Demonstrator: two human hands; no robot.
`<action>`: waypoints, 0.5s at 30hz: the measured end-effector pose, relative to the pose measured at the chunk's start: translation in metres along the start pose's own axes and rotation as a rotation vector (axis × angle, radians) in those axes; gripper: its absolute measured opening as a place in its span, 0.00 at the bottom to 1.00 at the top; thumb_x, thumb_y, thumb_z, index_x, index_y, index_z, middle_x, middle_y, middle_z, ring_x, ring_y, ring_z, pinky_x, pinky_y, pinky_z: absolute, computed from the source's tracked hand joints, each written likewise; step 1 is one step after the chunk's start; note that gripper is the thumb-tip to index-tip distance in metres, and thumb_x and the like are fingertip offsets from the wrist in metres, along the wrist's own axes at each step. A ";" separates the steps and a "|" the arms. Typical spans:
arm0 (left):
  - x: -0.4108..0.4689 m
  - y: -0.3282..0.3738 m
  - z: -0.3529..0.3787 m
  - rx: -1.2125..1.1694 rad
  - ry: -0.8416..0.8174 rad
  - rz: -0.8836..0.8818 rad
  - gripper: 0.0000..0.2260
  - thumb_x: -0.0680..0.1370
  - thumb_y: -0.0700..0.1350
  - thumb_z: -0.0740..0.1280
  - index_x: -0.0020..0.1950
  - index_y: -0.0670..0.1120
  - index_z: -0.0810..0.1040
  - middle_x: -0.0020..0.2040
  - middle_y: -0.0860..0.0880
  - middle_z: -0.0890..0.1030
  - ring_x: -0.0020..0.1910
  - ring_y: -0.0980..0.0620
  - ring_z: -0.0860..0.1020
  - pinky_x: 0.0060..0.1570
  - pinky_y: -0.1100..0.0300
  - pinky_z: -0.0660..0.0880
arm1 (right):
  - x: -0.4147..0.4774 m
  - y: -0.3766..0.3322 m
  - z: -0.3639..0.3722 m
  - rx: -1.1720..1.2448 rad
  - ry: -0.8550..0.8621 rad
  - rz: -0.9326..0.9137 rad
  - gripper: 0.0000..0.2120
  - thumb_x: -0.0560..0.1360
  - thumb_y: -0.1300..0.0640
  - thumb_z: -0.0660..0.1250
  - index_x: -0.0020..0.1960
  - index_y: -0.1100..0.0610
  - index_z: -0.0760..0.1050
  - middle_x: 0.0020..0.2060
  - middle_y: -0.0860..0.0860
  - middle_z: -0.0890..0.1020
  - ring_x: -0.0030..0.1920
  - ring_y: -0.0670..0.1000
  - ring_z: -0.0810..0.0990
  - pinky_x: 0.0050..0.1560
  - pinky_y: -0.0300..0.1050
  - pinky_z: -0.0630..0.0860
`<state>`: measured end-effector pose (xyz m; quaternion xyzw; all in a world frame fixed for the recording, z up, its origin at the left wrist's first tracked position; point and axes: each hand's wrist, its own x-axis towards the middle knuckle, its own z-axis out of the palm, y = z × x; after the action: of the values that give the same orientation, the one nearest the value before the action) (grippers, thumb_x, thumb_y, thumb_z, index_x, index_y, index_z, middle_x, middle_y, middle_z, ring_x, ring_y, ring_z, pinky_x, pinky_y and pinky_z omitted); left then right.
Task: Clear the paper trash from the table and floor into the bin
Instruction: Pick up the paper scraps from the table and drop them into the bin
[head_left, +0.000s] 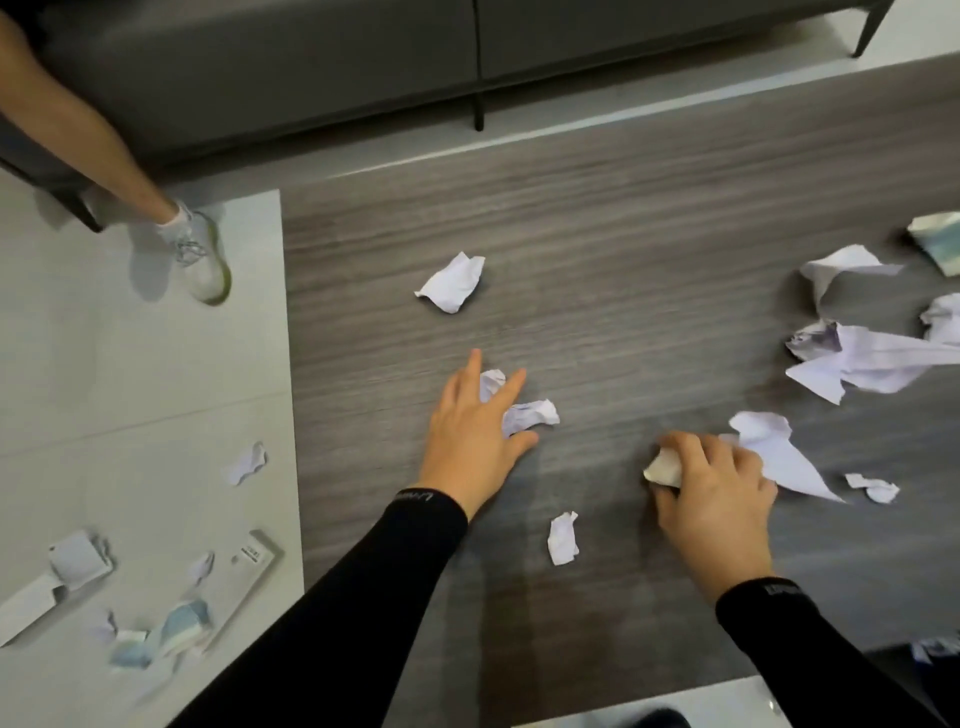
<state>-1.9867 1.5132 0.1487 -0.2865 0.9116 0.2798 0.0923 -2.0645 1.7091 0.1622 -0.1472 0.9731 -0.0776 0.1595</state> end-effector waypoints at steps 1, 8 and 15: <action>0.004 -0.001 0.005 0.050 -0.015 0.038 0.24 0.74 0.52 0.68 0.69 0.54 0.69 0.77 0.44 0.57 0.73 0.44 0.55 0.69 0.49 0.56 | 0.002 0.000 0.000 0.037 0.005 -0.012 0.17 0.68 0.62 0.71 0.57 0.60 0.77 0.54 0.60 0.79 0.58 0.65 0.72 0.55 0.58 0.66; 0.000 -0.023 0.004 -0.112 0.068 0.111 0.11 0.77 0.34 0.59 0.56 0.42 0.75 0.56 0.45 0.74 0.51 0.44 0.74 0.47 0.62 0.64 | -0.032 -0.030 0.001 0.543 -0.115 0.025 0.26 0.68 0.67 0.65 0.63 0.50 0.70 0.52 0.47 0.79 0.51 0.55 0.80 0.46 0.42 0.70; 0.035 -0.022 -0.051 -0.182 0.394 -0.019 0.15 0.76 0.38 0.58 0.60 0.46 0.76 0.51 0.45 0.70 0.47 0.44 0.73 0.46 0.55 0.69 | -0.063 -0.058 0.026 0.226 -0.392 -0.047 0.26 0.63 0.47 0.76 0.56 0.50 0.70 0.50 0.47 0.74 0.50 0.51 0.80 0.48 0.44 0.75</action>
<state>-2.0032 1.4527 0.1687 -0.3513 0.8804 0.2986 -0.1112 -1.9838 1.6709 0.1678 -0.1630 0.9049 -0.1598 0.3593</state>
